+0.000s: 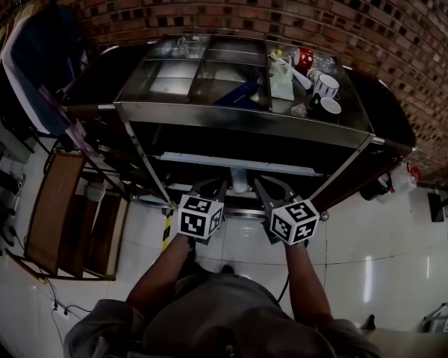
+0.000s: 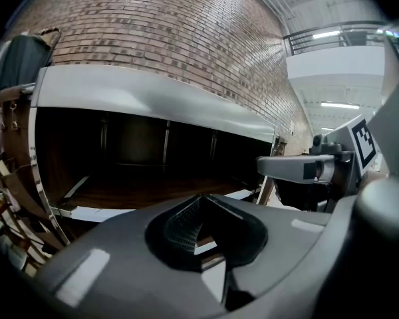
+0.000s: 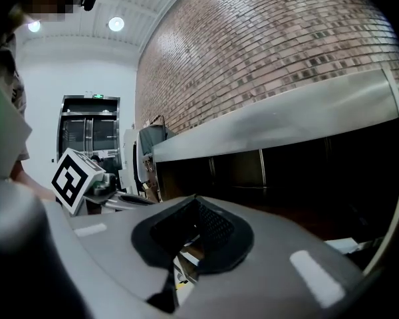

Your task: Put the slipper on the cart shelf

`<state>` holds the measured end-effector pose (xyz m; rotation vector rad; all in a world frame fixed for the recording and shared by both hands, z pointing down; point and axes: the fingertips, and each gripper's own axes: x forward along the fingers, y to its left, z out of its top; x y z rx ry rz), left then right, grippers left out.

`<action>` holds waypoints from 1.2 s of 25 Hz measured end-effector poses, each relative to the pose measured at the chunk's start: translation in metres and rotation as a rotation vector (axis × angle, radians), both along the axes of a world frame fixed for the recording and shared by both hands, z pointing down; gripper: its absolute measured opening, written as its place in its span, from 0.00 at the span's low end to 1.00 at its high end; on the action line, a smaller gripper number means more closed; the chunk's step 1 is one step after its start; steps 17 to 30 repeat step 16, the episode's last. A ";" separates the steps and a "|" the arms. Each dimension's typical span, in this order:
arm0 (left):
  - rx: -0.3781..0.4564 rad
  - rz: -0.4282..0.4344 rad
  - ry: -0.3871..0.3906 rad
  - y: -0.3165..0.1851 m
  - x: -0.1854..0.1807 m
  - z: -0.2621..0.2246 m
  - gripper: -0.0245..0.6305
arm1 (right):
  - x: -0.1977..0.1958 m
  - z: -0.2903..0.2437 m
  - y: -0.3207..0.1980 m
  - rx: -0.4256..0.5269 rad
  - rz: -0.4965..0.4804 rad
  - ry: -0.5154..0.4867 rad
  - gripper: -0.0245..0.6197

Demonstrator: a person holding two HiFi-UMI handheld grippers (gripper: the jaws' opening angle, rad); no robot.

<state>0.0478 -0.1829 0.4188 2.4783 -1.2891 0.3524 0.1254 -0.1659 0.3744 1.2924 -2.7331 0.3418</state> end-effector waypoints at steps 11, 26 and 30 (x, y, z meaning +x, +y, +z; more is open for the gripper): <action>0.001 -0.013 0.012 0.000 -0.004 -0.001 0.05 | -0.002 -0.005 0.000 0.013 -0.008 -0.005 0.04; -0.001 -0.026 0.028 -0.001 -0.005 -0.002 0.05 | -0.003 -0.006 0.001 0.016 -0.008 -0.006 0.04; -0.001 -0.026 0.028 -0.001 -0.005 -0.002 0.05 | -0.003 -0.006 0.001 0.016 -0.008 -0.006 0.04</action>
